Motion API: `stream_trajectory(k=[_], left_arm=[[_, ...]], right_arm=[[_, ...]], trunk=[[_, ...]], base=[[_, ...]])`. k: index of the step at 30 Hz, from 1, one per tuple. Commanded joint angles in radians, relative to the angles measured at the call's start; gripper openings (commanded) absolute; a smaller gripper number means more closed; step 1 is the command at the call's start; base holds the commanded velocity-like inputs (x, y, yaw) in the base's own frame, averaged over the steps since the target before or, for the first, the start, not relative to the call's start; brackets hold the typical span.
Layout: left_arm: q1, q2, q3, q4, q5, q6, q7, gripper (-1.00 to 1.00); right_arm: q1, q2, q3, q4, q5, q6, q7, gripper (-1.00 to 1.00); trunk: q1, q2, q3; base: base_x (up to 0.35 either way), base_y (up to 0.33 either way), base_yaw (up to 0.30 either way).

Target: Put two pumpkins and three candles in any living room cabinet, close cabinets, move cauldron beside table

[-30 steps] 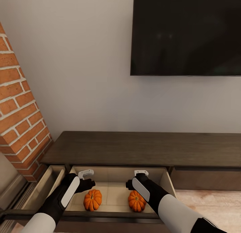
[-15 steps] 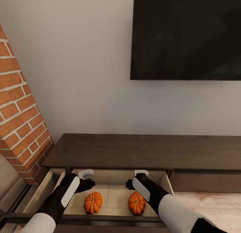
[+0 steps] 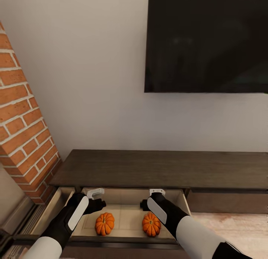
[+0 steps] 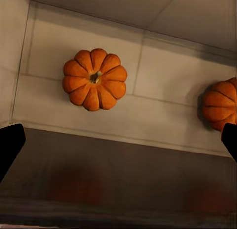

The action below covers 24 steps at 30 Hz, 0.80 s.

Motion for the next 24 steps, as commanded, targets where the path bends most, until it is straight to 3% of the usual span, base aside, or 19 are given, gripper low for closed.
stream_trajectory(k=[1,24], left_arm=[[-0.001,0.001,-0.004,-0.001,0.010,0.002,0.010,1.00],[-0.001,0.003,-0.004,-0.002,0.010,0.002,0.010,1.00]], right_arm=[[-0.001,-0.001,0.006,-0.001,-0.009,0.002,-0.008,1.00],[-0.001,0.000,0.007,-0.001,-0.010,0.002,-0.007,1.00]], trunk=[[-0.005,0.007,0.002],[-0.093,0.168,0.074]], base=[[-0.305,0.000,0.000],[-0.134,0.000,0.000]])
